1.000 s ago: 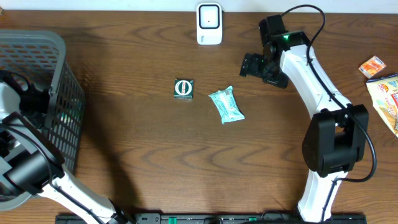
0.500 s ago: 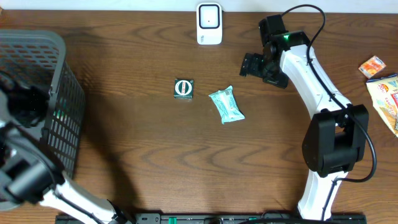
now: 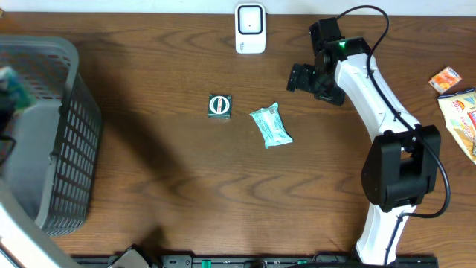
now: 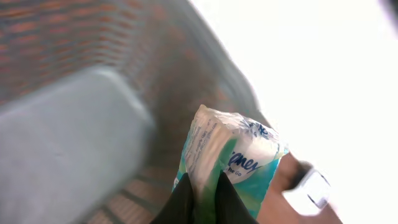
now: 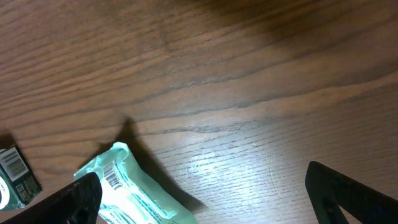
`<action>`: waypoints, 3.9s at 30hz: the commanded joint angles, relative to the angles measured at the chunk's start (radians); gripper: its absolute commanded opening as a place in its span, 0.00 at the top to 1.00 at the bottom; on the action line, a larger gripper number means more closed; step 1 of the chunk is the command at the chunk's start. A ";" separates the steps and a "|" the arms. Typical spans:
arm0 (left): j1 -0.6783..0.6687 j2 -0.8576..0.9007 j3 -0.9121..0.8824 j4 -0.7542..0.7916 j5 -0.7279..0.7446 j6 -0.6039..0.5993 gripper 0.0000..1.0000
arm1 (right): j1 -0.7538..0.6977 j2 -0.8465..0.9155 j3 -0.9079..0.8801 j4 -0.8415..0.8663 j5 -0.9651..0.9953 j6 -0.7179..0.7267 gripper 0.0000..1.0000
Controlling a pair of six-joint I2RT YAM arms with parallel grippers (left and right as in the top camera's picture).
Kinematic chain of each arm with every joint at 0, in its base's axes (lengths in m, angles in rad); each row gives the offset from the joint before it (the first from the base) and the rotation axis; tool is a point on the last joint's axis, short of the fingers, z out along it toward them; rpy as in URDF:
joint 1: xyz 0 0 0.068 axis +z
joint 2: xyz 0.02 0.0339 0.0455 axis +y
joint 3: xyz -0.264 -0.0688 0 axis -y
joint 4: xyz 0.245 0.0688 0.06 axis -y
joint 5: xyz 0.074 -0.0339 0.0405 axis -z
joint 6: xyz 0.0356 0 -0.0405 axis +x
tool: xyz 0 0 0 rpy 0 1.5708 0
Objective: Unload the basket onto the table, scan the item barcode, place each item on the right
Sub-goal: 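Reach into the grey basket and grasp a small Kleenex pack with the left gripper, then place the small Kleenex pack left of the Zam-Buk tin and release, then lower the right gripper and grasp the wipes pack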
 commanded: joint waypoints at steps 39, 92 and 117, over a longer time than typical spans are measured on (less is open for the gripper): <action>-0.963 0.790 -0.030 0.031 -0.471 -0.026 0.35 | 0.004 -0.012 0.011 0.000 0.015 0.011 0.01; -0.760 0.417 0.026 -0.176 -0.590 -0.023 0.02 | 0.014 -0.012 -0.194 0.054 -0.105 -0.191 0.12; -0.760 0.417 0.026 -0.176 -0.590 -0.023 0.02 | -0.089 -0.012 -0.497 0.372 -0.721 -0.463 0.25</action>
